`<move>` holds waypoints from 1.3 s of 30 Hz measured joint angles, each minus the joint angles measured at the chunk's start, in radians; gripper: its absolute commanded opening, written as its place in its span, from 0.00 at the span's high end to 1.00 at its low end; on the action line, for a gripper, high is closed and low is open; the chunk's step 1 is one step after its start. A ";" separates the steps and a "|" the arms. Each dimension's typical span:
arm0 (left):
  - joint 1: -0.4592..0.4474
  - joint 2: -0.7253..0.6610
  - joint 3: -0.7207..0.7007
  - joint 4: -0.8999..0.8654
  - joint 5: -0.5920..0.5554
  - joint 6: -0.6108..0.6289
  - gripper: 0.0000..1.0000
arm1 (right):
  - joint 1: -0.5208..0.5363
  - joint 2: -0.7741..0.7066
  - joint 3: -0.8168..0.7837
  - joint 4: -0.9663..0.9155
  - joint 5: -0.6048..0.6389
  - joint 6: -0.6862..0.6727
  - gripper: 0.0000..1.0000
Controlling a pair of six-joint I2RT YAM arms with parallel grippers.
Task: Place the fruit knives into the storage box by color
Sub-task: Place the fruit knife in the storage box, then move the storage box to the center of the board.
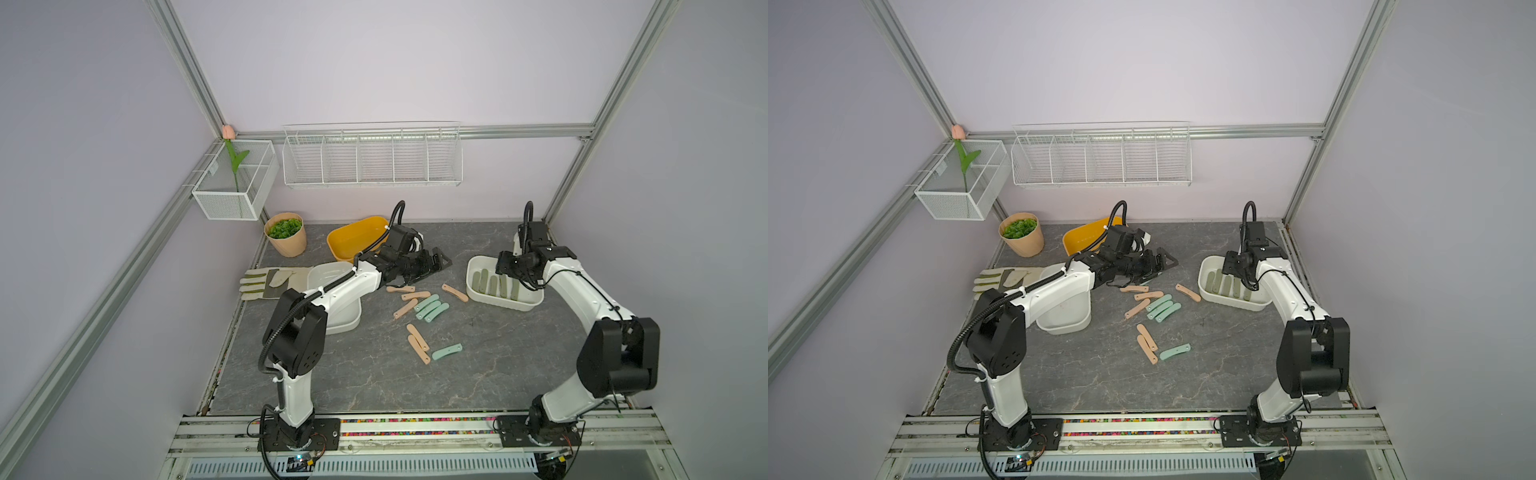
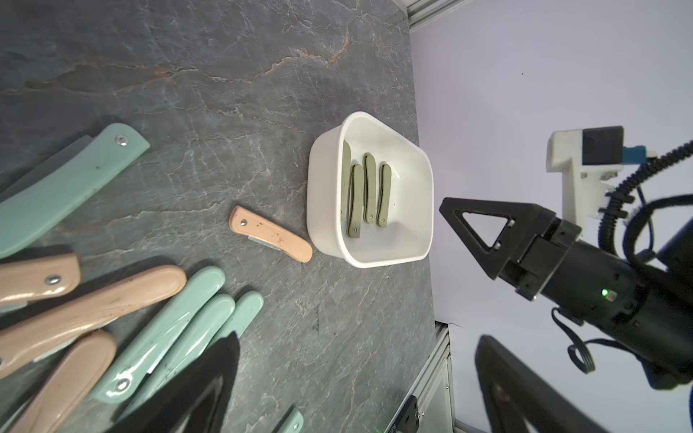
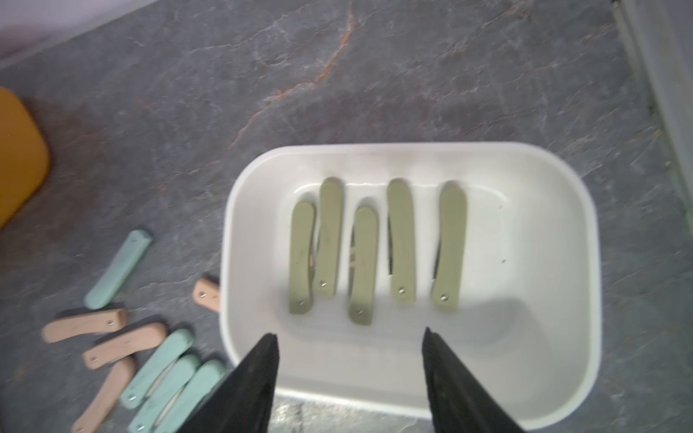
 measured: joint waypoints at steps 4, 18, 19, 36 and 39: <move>0.000 -0.086 -0.074 -0.001 -0.034 -0.002 0.01 | 0.053 -0.099 -0.107 -0.004 -0.039 0.037 0.13; 0.000 -0.348 -0.300 -0.020 -0.191 0.001 0.01 | 0.133 -0.237 -0.457 0.022 -0.089 0.123 0.07; 0.000 -0.356 -0.306 -0.024 -0.201 0.002 0.01 | 0.133 -0.234 -0.463 0.022 -0.085 0.126 0.07; 0.087 -0.465 -0.418 -0.045 -0.315 -0.006 0.01 | -0.032 -0.041 -0.433 0.074 -0.022 0.079 0.14; 0.120 -0.488 -0.430 -0.046 -0.330 -0.006 0.01 | -0.044 -0.003 -0.396 0.075 -0.018 0.072 0.16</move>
